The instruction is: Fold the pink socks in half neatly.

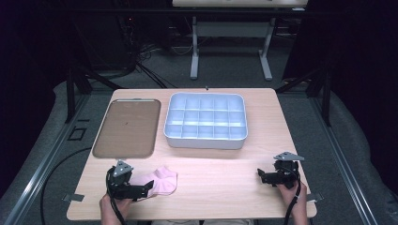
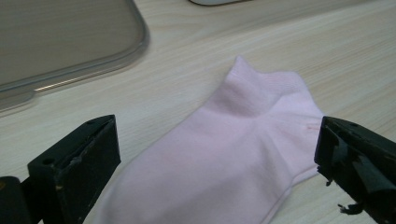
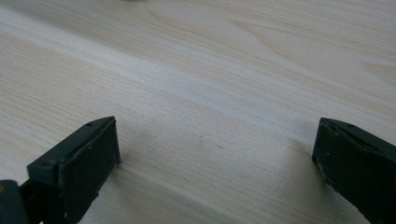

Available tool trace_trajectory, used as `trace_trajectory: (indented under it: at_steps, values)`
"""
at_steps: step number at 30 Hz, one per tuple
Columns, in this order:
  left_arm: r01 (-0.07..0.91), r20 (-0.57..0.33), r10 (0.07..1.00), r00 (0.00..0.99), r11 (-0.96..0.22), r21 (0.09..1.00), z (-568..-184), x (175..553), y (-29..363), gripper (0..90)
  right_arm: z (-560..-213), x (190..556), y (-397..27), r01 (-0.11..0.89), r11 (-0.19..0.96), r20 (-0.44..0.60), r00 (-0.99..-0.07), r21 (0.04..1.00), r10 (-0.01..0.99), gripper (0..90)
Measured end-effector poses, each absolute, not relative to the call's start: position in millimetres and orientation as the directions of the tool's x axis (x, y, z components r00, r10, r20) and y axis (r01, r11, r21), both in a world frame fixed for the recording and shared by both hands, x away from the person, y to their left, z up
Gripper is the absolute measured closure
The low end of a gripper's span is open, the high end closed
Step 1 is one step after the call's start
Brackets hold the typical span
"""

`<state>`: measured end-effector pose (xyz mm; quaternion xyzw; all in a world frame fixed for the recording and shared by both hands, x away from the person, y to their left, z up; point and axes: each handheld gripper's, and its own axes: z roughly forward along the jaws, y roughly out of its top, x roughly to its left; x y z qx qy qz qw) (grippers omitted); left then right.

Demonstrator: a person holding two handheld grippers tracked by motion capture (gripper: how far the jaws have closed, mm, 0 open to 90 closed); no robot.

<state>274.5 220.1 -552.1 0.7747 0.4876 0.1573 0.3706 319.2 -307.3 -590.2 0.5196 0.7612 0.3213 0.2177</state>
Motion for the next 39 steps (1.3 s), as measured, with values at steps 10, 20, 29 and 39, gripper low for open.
trace_trajectory:
  at_steps: [10,20,29,39]
  values:
    - [0.666,-0.122,0.847,0.517,-0.309,0.679,-564,277,196,9.3,-590,319,-307,0.651,0.254,0.002,-0.365,0.715,0.931,0.2]
    - [0.674,-0.066,0.851,0.521,-0.363,0.643,-568,278,183,29.6,-590,319,-307,0.651,0.255,0.001,-0.366,0.715,0.931,0.3]
    - [0.674,-0.017,0.847,0.532,-0.411,0.615,-570,278,180,38.7,-590,319,-307,0.651,0.254,0.001,-0.365,0.716,0.931,0.2]
    - [0.665,-0.001,0.848,0.531,-0.416,0.621,-569,277,183,55.0,-590,319,-307,0.651,0.254,0.001,-0.365,0.716,0.931,0.3]
